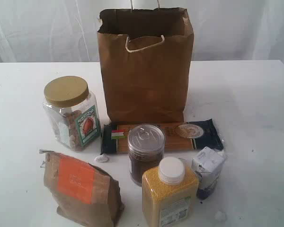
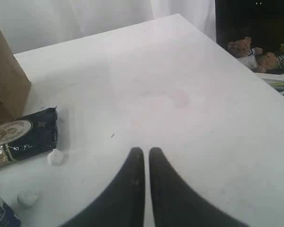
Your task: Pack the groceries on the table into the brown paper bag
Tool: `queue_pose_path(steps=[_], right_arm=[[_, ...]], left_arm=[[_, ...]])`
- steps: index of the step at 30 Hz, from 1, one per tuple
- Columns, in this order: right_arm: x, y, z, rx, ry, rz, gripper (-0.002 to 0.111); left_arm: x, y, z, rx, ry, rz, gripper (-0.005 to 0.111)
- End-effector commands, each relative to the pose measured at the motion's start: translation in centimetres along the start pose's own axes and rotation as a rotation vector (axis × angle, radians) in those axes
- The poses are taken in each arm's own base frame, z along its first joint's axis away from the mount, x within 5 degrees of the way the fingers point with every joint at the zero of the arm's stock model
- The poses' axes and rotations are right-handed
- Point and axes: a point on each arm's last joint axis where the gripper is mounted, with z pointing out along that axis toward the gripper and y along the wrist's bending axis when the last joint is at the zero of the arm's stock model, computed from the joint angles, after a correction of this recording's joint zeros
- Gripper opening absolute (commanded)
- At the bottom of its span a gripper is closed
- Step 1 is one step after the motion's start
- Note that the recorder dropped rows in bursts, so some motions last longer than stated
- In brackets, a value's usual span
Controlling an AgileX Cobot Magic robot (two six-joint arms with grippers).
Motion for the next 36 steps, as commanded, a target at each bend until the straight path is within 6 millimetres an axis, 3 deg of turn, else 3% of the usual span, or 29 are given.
queue_pose_path(steps=[1, 8, 13, 18, 26, 32, 36], right_arm=[[-0.1, 0.0, 0.0, 0.003, -0.014, -0.031, 0.004], [-0.6, 0.0, -0.1, -0.006, -0.075, -0.012, 0.004], [-2.9, 0.3, -0.5, -0.083, -0.327, 0.273, 0.004], [-4.6, -0.7, -1.3, -0.153, -0.538, 0.817, 0.004], [-6.9, -2.8, -4.0, -0.069, -1.002, 0.832, 0.004], [-7.3, -3.8, -5.2, 0.066, -1.153, 0.745, 0.004], [-7.8, -3.2, -5.5, 0.046, -1.168, 0.648, 0.004]], left_arm=[[0.1, 0.0, 0.0, 0.003, -0.004, 0.005, 0.0], [0.1, 0.0, 0.0, 0.003, -0.004, 0.005, 0.0], [0.1, 0.0, 0.0, 0.003, -0.004, 0.005, 0.0], [0.1, 0.0, 0.0, 0.003, -0.004, 0.005, 0.0], [0.1, 0.0, 0.0, 0.003, -0.004, 0.005, 0.0], [0.1, 0.0, 0.0, 0.003, -0.004, 0.005, 0.0], [0.1, 0.0, 0.0, 0.003, -0.004, 0.005, 0.0]])
